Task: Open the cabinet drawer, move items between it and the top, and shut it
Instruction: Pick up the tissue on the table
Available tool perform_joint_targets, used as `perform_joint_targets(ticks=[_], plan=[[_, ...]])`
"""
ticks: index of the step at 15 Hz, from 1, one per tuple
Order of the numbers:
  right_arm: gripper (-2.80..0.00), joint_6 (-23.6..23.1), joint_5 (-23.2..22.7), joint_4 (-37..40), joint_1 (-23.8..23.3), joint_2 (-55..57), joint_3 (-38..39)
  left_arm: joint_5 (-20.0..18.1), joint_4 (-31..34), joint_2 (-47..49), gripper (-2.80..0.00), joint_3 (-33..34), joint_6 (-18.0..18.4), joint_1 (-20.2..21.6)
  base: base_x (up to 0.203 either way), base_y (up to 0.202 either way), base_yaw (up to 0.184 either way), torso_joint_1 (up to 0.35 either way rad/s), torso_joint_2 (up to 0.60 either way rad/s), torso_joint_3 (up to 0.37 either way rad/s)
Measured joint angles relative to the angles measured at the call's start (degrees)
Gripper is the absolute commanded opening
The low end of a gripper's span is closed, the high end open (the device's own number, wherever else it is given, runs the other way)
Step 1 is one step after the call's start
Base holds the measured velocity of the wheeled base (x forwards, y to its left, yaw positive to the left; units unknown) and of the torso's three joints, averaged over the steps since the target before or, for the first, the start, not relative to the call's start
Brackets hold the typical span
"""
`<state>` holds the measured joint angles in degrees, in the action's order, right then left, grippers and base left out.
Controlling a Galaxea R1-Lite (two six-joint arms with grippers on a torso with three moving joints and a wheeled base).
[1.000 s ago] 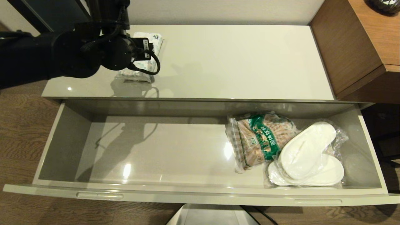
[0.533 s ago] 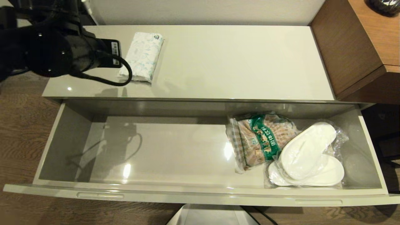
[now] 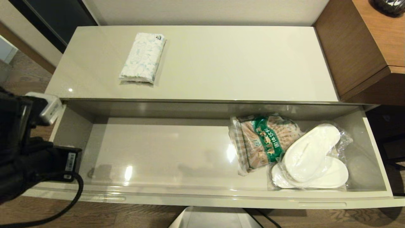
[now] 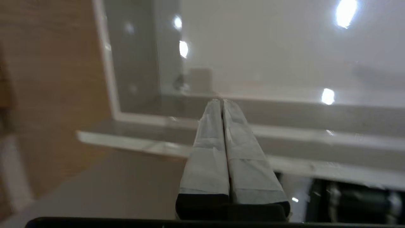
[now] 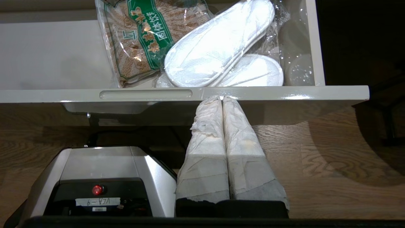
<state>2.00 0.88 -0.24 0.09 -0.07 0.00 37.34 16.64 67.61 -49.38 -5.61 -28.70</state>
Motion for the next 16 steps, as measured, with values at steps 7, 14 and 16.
perform_joint_targets(ticks=[7, 14, 16], plan=[[-2.80, 0.00, 0.02, 0.01, 0.04, 0.00, 0.00, -12.66, -0.11, -1.78, -2.80, 13.90, -14.19, -1.02, 0.000, 0.000, 0.000, 0.000, 0.00, 0.000], [-2.80, 0.01, 0.05, -0.01, 0.02, 0.00, 0.00, -20.86, -11.39, 13.00, -2.80, 18.14, -27.61, -2.78, 0.000, 0.000, 0.000, 0.000, 0.00, 0.000], [-2.80, 0.00, 0.02, 0.00, 0.01, 0.00, 0.00, -21.02, -9.78, 11.24, -2.80, 18.14, -27.88, -2.96, 0.000, 0.000, 0.000, 0.000, 0.00, 0.000]])
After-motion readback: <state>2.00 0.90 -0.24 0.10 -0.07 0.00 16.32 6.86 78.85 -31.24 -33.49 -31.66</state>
